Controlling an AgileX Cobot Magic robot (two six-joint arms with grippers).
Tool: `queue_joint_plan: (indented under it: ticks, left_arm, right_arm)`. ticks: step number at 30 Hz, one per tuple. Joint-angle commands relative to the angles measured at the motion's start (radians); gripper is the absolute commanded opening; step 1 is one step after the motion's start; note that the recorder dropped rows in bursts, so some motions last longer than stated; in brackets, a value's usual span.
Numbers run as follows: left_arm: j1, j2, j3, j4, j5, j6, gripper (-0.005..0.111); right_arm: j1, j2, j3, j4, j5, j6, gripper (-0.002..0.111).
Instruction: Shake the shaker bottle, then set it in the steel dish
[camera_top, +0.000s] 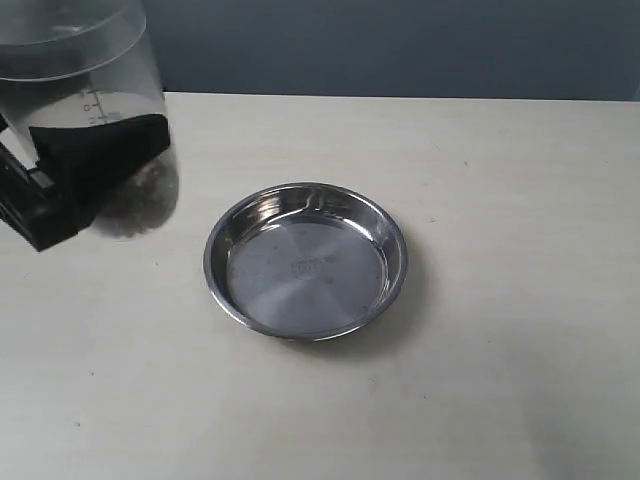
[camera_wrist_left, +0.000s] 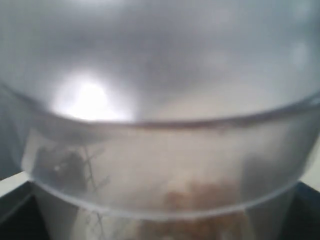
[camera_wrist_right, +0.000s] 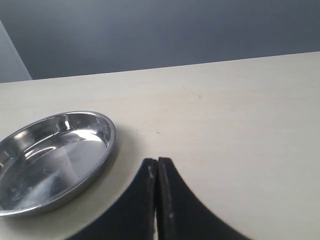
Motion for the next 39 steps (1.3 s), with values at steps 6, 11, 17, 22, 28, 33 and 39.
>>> queue_joint_plan:
  ticks: [6,11,17,22,28,33,39]
  left_arm:
    - [0.001,0.004,0.03,-0.144,0.143,0.044,0.0]
    - [0.001,0.02,0.027,-0.187,0.214,0.155,0.0]
    - [-0.039,0.02,0.067,-0.45,0.152,0.315,0.0]
    - [-0.045,0.054,0.058,-0.27,-0.108,0.32,0.0]
    - [-0.045,0.122,0.054,-0.548,-0.158,0.311,0.0]
    - [-0.045,0.238,-0.014,-0.227,-0.29,0.223,0.0]
    - [-0.045,0.252,-0.014,-0.521,0.134,0.245,0.0]
  right_arm:
    - [0.001,-0.004,0.001,-0.001,-0.01,-0.004,-0.001]
    - [0.001,-0.004,0.001,-0.001,-0.01,-0.004,-0.001]
    - [0.001,-0.004,0.001,-0.001,-0.01,-0.004,-0.001]
    - [0.001,-0.004,0.001,-0.001,-0.01,-0.004,-0.001]
    - [0.001,-0.004,0.001,-0.001,-0.01,-0.004,-0.001]
    - [0.001,-0.004,0.001,-0.001,-0.01,-0.004,-0.001]
    - [0.001,-0.004,0.001,-0.001,-0.01,-0.004,-0.001]
